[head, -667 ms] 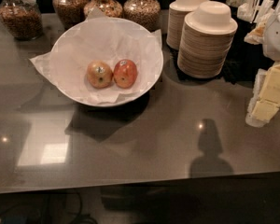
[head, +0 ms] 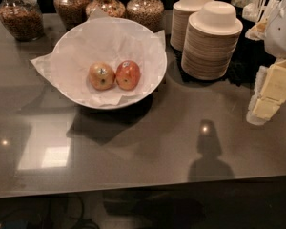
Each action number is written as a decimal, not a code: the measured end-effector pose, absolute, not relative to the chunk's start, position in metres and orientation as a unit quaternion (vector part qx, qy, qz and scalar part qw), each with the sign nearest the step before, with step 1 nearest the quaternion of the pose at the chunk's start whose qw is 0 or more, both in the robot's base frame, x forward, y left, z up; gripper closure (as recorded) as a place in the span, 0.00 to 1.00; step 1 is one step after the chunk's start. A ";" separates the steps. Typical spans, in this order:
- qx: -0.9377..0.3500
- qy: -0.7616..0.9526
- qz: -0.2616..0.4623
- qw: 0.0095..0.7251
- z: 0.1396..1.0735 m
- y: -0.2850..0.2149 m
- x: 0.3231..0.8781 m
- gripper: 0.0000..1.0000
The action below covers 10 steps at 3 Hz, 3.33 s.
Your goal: Pick apple from white bowl
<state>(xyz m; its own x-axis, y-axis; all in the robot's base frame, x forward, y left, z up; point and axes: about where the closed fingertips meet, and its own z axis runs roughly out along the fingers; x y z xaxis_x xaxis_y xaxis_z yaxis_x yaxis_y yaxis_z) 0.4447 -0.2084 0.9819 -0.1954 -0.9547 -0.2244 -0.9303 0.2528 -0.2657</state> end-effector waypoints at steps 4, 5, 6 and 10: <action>-0.641 0.713 0.003 0.284 1.016 -0.146 0.491 0.00; -0.657 0.685 0.029 0.314 0.999 -0.103 0.505 0.00; -0.673 0.651 0.050 0.348 0.996 -0.047 0.529 0.00; -0.658 0.621 0.100 0.414 0.980 0.051 0.588 0.00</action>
Offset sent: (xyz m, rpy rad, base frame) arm 0.0654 0.0914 0.0598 0.2783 -0.1846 0.2295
